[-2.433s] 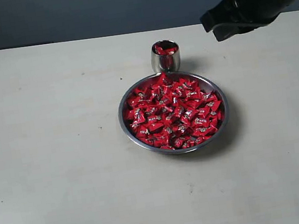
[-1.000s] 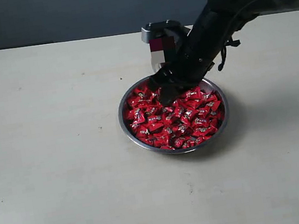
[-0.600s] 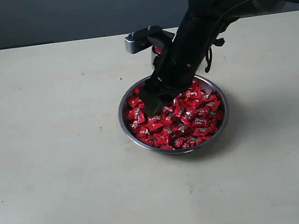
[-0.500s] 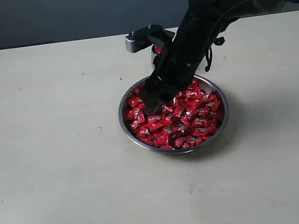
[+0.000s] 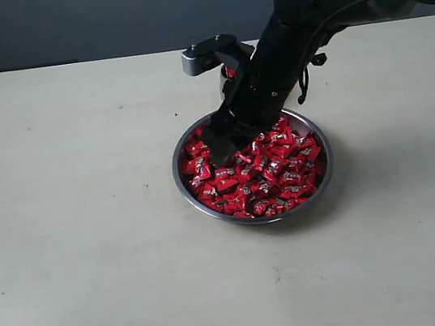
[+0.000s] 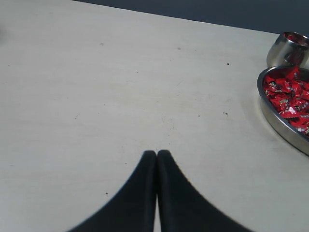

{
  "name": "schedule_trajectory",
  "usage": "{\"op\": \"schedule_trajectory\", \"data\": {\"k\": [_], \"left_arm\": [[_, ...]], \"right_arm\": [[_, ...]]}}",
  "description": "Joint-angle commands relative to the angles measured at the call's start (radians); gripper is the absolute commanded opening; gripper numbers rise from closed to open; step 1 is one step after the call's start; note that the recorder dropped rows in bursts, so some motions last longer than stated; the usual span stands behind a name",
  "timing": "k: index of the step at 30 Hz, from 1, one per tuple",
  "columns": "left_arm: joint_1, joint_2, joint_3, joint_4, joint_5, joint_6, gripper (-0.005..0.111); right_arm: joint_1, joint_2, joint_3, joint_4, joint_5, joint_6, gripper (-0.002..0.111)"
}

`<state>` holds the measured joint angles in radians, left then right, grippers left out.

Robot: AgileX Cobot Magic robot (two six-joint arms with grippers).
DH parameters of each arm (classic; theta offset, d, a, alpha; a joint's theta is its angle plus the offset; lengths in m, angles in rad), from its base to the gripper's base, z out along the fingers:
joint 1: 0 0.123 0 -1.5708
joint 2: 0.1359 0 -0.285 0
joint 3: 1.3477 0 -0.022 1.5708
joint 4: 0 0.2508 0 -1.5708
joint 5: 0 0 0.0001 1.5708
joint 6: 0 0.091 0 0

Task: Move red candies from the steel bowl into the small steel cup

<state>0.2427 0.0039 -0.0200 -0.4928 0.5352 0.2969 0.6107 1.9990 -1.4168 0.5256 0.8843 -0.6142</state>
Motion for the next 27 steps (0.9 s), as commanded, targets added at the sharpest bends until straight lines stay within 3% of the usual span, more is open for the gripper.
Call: {"op": "schedule_trajectory", "data": {"k": [1, 27], "left_arm": [[0.003, -0.004, 0.000, 0.000, -0.005, -0.002, 0.000], [0.003, -0.004, 0.000, 0.000, -0.005, -0.002, 0.000]], "right_arm": [[0.002, -0.001, -0.007, 0.003, 0.029, -0.006, 0.049], [0.002, -0.001, -0.007, 0.000, 0.021, 0.007, 0.049]]}}
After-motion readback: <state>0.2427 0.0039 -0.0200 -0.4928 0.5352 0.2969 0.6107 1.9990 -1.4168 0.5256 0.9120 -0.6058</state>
